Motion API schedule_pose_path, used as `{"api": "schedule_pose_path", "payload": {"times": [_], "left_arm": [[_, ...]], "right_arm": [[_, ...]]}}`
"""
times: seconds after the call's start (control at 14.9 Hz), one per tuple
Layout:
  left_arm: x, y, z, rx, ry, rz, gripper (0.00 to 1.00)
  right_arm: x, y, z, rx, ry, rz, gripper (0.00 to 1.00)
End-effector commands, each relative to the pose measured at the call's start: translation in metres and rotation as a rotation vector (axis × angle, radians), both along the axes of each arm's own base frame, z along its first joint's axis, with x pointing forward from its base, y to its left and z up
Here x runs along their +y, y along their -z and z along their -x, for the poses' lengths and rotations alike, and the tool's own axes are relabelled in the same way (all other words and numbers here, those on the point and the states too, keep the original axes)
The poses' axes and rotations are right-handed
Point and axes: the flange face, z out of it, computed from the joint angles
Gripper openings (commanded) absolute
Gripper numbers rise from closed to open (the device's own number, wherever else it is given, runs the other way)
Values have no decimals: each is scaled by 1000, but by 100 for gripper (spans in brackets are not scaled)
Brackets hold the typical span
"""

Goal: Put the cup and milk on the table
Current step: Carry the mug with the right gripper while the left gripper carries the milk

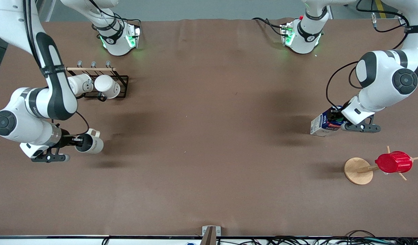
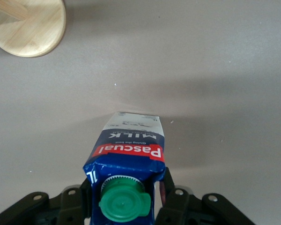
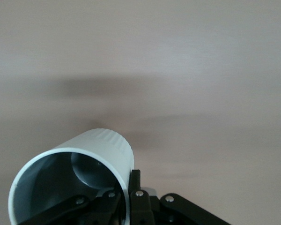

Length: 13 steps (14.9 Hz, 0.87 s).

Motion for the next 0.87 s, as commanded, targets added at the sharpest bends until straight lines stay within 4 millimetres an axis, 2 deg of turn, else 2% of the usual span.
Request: {"api": "schedule_pose_path", "payload": {"times": [0.0, 0.2, 0.34, 0.47, 0.54, 0.67, 0.81], "left_arm": [[3, -18, -9, -34, 3, -11, 45], [3, -47, -24, -34, -3, -11, 43], [-4, -61, -40, -50, -17, -8, 43], [-22, -71, -53, -54, -53, -7, 43], [-41, -75, -60, -49, -50, 1, 44], [-68, -78, -71, -22, -62, 8, 43], [-108, -81, -80, -6, -62, 25, 44]], "right_arm": [[85, -19, 5, 8, 58, -25, 0], [183, -25, 24, 10, 96, -54, 0], [250, -28, 43, -22, 106, -35, 0], [309, -8, 62, -57, 150, -17, 0], [336, 3, 72, -74, 154, -13, 0], [370, 23, 85, -108, 177, 2, 0], [397, 41, 96, -110, 193, 19, 0]]}}
